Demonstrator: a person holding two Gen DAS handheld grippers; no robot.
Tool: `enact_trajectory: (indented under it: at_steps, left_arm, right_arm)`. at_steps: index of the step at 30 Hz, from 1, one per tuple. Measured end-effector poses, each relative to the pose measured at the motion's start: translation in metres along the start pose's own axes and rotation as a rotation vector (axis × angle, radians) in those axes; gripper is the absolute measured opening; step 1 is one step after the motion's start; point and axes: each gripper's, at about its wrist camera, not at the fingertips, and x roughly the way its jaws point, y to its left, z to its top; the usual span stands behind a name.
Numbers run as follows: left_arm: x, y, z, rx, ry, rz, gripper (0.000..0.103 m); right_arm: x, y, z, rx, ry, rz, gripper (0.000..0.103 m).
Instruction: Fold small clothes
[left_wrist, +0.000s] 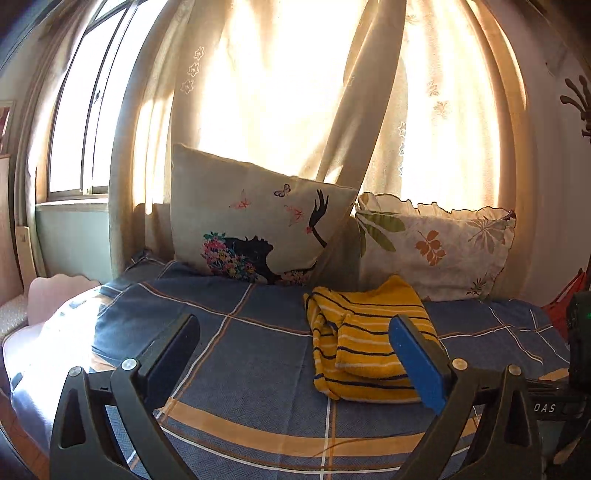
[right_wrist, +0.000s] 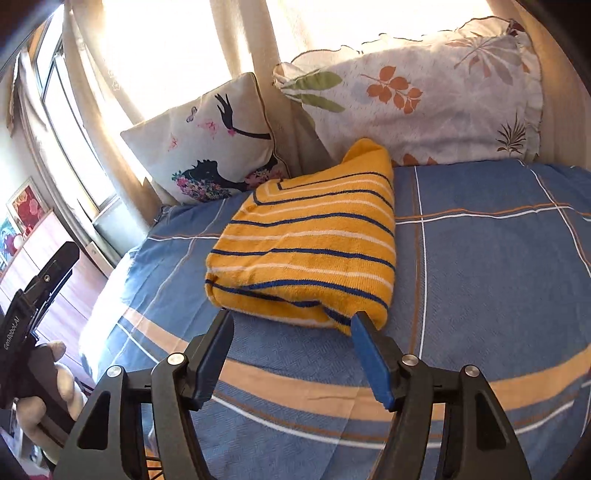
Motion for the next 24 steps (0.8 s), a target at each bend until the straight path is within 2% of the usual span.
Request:
enact_trajectory:
  at_steps: [3, 6, 11, 24]
  left_arm:
    - [-0.014, -0.01, -0.002, 0.024, -0.02, 0.021, 0.103]
    - [-0.02, -0.019, -0.007, 0.039, -0.02, 0.017, 0.103]
    - [-0.014, -0.033, -0.019, 0.051, 0.073, -0.022, 0.103]
    - [0.022, -0.044, -0.05, 0.053, 0.265, -0.013, 0.103]
  right_arm:
    - [-0.022, -0.001, -0.008, 0.031, -0.006, 0.029, 0.08]
    - [-0.032, 0.003, -0.013, 0.0, 0.002, -0.071, 0.081]
    - [-0.036, 0.005, -0.026, -0.047, -0.012, -0.204, 0.082]
    - [-0.022, 0.0, -0.042, -0.078, -0.012, -0.261, 0.083]
